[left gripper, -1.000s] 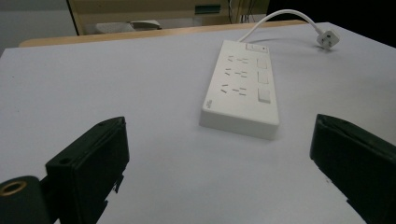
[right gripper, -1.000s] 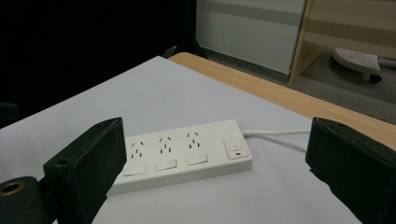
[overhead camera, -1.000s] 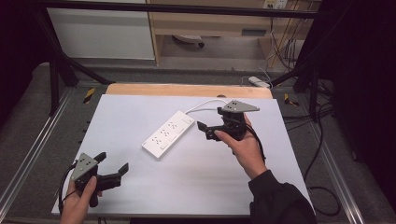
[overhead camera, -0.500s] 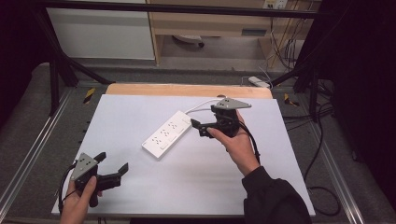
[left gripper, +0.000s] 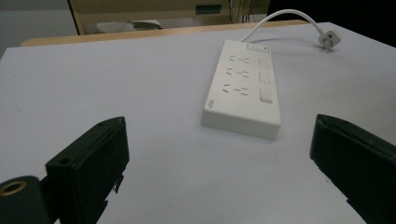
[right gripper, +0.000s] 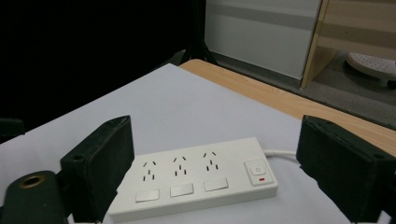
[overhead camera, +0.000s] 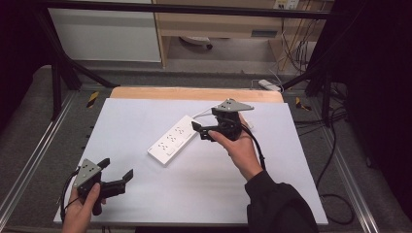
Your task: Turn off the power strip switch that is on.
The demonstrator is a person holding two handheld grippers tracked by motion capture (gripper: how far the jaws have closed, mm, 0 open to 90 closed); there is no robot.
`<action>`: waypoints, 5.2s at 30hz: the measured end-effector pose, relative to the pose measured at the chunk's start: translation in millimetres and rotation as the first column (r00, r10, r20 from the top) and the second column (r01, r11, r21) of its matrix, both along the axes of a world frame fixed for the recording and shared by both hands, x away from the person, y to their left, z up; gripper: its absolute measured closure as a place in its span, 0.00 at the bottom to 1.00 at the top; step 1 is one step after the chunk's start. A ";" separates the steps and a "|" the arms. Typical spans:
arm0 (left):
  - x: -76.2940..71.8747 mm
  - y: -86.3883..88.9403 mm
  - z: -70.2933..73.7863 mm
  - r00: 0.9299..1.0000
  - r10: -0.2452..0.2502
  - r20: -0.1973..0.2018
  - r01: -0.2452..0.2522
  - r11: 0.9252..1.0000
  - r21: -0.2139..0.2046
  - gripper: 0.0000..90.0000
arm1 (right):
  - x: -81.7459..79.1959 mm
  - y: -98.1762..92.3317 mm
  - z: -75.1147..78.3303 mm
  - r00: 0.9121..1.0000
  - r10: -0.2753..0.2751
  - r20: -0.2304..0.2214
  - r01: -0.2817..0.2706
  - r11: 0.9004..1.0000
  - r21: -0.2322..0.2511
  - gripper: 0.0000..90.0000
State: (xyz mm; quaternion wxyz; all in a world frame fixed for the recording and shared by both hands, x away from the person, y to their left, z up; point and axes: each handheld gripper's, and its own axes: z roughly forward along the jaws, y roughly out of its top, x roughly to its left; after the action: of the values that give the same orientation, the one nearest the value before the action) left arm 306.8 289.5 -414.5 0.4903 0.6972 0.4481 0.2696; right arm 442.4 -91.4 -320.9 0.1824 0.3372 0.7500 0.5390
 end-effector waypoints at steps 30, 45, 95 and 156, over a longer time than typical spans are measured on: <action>0.3 -0.2 -0.2 1.000 -0.003 0.001 0.003 1.000 -0.001 0.05 | 2.7 22.2 -11.1 0.997 0.051 0.049 -0.053 0.998 0.023 0.87; 0.2 0.1 0.0 1.000 -0.004 0.001 0.004 1.000 0.004 0.05 | 4.0 35.0 -20.6 0.996 0.077 0.043 -0.078 0.997 0.007 1.00; 0.8 2.0 -0.1 1.000 0.007 0.003 -0.007 1.000 0.005 0.05 | 12.1 76.0 -68.4 0.988 0.134 -0.075 -0.139 0.988 -0.066 1.00; 1.2 2.5 -0.9 1.000 0.011 -0.001 -0.011 1.000 0.009 0.05 | 6.9 100.1 -104.9 0.973 0.175 -0.152 -0.194 0.973 -0.127 1.00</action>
State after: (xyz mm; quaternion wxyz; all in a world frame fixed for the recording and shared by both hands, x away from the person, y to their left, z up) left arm 308.0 292.0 -415.3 0.4854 0.6970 0.4511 0.2739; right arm 449.4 8.7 -425.8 0.1019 0.2890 0.8252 0.4745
